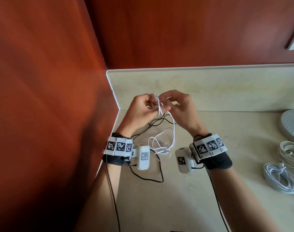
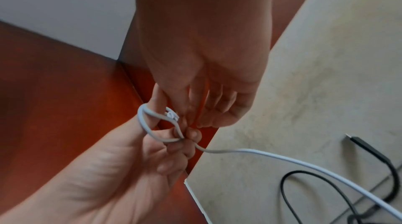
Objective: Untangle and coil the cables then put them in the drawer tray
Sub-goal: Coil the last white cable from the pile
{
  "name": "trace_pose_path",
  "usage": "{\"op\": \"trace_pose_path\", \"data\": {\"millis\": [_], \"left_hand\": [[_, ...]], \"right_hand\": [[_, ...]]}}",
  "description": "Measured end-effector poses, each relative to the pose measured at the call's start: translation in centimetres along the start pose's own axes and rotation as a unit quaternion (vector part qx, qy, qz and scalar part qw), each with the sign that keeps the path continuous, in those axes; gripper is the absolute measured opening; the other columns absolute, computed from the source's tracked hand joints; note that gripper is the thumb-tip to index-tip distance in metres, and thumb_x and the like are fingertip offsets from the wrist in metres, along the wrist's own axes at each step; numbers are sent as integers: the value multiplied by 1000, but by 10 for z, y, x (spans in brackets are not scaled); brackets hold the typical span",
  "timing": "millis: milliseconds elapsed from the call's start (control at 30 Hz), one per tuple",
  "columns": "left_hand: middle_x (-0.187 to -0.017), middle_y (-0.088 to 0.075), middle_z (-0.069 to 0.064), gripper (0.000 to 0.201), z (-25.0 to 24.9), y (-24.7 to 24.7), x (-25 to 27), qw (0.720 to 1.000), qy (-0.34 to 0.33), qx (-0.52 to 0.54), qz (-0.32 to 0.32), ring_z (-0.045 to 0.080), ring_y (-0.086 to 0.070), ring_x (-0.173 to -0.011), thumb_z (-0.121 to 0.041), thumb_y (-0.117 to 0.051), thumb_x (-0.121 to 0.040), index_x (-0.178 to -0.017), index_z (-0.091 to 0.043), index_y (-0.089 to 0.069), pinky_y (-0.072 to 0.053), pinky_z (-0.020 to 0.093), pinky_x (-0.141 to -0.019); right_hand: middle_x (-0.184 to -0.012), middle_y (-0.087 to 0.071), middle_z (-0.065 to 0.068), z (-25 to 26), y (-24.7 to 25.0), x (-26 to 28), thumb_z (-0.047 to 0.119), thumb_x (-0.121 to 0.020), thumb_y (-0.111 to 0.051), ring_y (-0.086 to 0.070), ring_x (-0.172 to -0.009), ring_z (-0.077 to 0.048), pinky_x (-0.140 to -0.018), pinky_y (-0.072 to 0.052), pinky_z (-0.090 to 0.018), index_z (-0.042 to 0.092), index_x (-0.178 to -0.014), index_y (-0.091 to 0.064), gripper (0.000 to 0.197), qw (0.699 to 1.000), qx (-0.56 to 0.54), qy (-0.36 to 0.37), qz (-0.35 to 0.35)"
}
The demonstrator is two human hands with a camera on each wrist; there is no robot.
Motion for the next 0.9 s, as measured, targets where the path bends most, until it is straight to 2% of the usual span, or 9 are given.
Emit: {"op": "trace_pose_path", "data": {"millis": [100,133,200,267,400,500,633,767,900], "left_hand": [[-89,-73,5,31,-7,-4,4,999,-12,-48,16,17,-65,-79,-47,-90,-67,-87,-29,-73,-54,42,-79],[-89,-73,5,26,-9,-4,5,998,-16,-60,24,17,-65,-79,-47,-90,-66,-80,-38,-71,-54,41,-79],[-86,-72,3,28,-11,-3,5,996,-20,-79,33,13,-61,-76,-45,-92,-66,-69,-43,-64,-52,38,-77],[-84,-71,2,31,-12,-3,5,995,-16,-83,42,12,-60,-75,-43,-92,-67,-67,-43,-61,-51,36,-76],[-72,-57,-19,39,-12,-5,5,993,-22,-102,54,10,-58,-74,-35,-93,-71,-73,-28,-55,-48,28,-74],[-81,-60,-13,38,-13,-7,6,992,-23,-106,65,11,-62,-79,-33,-94,-71,-83,-17,-62,-50,29,-77],[-78,-57,-10,37,-12,-5,5,994,-18,-93,61,10,-55,-75,-44,-93,-66,-79,-28,-63,-48,35,-75],[-87,-64,-8,33,-11,-1,5,996,-14,-71,49,9,-57,-77,-35,-95,-67,-84,-24,-70,-51,36,-79],[-98,-72,-6,24,-17,3,5,998,-22,-55,30,8,-60,-76,-41,-92,-64,-79,-33,-74,-52,35,-79]], "right_hand": [[-91,-78,6,1,6,1,26,-93,-79,-72,-79,-12,-72,-54,-25,16,-96,-78,10,998,-55,-31,27],[-93,-78,4,1,7,3,25,-90,-81,-70,-77,-11,-71,-53,-23,15,-97,-78,13,997,-63,-30,33],[-102,-77,1,1,8,4,25,-88,-84,-68,-78,-15,-71,-51,-22,14,-100,-78,17,997,-63,-14,52],[-105,-75,1,1,8,5,27,-86,-85,-69,-81,-22,-70,-49,-21,17,-99,-79,18,997,-51,-1,58],[-93,-74,4,0,7,4,36,-76,-92,-64,-76,-15,-61,-47,-23,18,-90,-74,29,999,-38,-9,29],[-85,-71,5,1,4,5,40,-74,-93,-61,-71,-14,-59,-47,-27,18,-85,-70,34,1000,-19,9,10],[-81,-71,5,4,3,8,39,-83,-87,-64,-71,-20,-59,-53,-38,17,-85,-70,28,1000,-4,24,-17],[-81,-71,7,6,2,8,34,-89,-83,-65,-74,-13,-63,-55,-42,15,-84,-72,23,1000,-1,12,-24],[-80,-70,5,10,3,10,26,-92,-80,-67,-76,-9,-64,-55,-45,12,-84,-71,18,999,16,29,-32]]}}
Point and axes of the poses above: each hand's wrist, its own x-axis away from the middle knuckle, its own y-axis out of the back of the hand, z = x × y, the point moved 5 cm from there along -x, towards the middle knuckle
